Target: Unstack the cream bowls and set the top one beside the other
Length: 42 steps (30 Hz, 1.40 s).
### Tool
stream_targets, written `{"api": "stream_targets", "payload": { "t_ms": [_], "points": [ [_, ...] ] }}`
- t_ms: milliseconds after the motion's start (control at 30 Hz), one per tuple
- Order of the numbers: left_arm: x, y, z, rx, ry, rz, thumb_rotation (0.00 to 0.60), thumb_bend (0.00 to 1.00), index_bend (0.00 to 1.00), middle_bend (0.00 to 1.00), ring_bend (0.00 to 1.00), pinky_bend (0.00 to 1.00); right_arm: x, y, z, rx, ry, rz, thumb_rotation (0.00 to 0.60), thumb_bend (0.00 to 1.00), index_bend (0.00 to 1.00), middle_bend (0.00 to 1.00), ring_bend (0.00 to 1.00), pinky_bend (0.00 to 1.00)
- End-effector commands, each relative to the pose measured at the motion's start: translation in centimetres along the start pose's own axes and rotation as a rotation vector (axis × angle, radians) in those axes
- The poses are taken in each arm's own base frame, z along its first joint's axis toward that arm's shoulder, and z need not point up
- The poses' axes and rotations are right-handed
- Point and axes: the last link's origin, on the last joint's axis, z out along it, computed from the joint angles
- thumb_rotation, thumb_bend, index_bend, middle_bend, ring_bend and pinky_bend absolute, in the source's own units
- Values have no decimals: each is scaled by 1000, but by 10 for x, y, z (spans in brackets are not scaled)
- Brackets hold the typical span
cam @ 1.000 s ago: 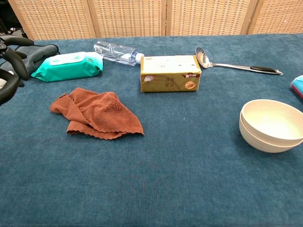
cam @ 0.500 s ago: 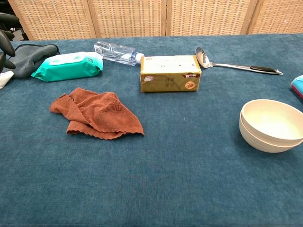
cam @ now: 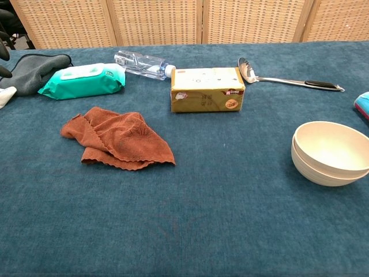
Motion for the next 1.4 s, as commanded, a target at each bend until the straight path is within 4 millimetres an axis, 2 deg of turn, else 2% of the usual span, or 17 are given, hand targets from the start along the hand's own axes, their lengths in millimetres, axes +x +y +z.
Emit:
{"api": "stream_targets", "payload": {
  "t_ms": [33,667,1400],
  "points": [
    [0,0,0,1,0,-1,600,498,561,168,157,350,-3,-2,-1,4,-4,-2,600,53,340,208,24,157],
    [0,-1,0,4,-1,1,600,498,560,168,157,350,-4,-8,1,19,-6,4,600,53,340,208,24,157],
    [-1,-2,-1,8,-8,4,600,498,561,168,157,350,-10,-26,9,58,-18,38,600,53,340,208,24,157]
  ]
}}
